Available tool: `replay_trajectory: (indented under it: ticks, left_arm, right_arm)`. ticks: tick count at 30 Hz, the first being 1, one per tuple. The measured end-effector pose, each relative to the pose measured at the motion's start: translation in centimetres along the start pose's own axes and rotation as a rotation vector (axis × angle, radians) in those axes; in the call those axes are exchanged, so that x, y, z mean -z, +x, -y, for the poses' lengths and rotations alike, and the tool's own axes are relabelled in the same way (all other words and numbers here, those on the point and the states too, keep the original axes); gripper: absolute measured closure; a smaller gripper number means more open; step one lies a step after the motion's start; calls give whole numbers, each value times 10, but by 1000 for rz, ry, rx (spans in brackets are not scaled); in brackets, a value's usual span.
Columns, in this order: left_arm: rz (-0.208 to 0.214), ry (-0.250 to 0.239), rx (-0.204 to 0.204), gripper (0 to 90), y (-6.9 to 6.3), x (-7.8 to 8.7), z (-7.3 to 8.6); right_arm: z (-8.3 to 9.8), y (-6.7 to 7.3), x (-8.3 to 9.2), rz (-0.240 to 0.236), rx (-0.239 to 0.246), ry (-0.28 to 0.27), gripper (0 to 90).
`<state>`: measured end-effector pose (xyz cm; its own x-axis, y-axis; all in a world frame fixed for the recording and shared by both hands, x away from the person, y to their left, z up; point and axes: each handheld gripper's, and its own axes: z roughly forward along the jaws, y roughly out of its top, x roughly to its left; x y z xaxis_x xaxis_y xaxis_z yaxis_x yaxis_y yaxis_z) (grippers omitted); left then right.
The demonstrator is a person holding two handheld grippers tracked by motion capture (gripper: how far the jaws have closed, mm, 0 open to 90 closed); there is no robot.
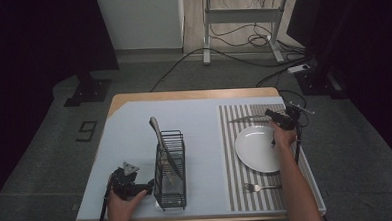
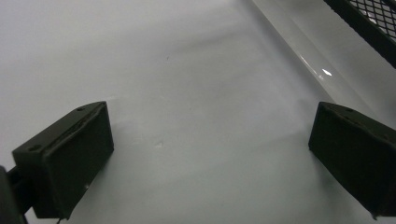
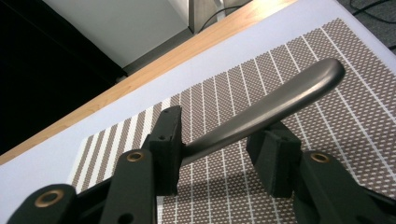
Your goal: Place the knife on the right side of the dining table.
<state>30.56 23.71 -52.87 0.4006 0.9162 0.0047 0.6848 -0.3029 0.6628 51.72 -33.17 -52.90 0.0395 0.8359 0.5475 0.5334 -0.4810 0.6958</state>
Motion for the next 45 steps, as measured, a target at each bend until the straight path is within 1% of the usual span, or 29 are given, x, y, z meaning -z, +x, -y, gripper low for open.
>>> replay_trajectory:
  ticks: [6, 8, 11, 18, 23, 27, 30, 31, 34, 36, 39, 41, 45]
  left_arm:
    - [0, 0, 0, 0, 0, 0, 0]
    - [0, 0, 0, 0, 0, 0, 0]
    - [0, 0, 0, 0, 0, 0, 0]
    - [0, 0, 0, 0, 0, 0, 0]
    - [0, 0, 0, 0, 0, 0, 0]
    - [0, 0, 0, 0, 0, 0, 0]
    - [0, 0, 0, 0, 0, 0, 0]
    - [0, 0, 0, 0, 0, 0, 0]
    - [0, 0, 0, 0, 0, 0, 0]
    - [0, 0, 0, 0, 0, 0, 0]
    - [0, 0, 0, 0, 0, 0, 0]
    - [0, 0, 0, 0, 0, 0, 0]
    - [0, 0, 0, 0, 0, 0, 0]
  right_arm:
    - [0, 0, -1, 15, 0, 11, 541]
    - [1, 1, -2, 34, 4, 18, 524]
    - [2, 0, -3, 45, -14, 31, 520]
    - [3, -3, -5, 50, -39, 62, 504]
    - [3, -2, -5, 55, -30, 68, 492]
    - [1, -2, -4, 53, -32, 85, 474]
    - [1, 0, -2, 66, -15, 98, 465]
    - [1, 2, -2, 79, 3, 108, 466]
    - [1, 6, 0, 91, 49, 127, 459]
    - [1, 8, 1, 96, 59, 127, 451]
    - [-1, 9, 2, 82, 67, 127, 438]
    - [-3, 11, 2, 81, 80, 130, 437]
    - [-12, 18, 1, 69, 109, 129, 428]
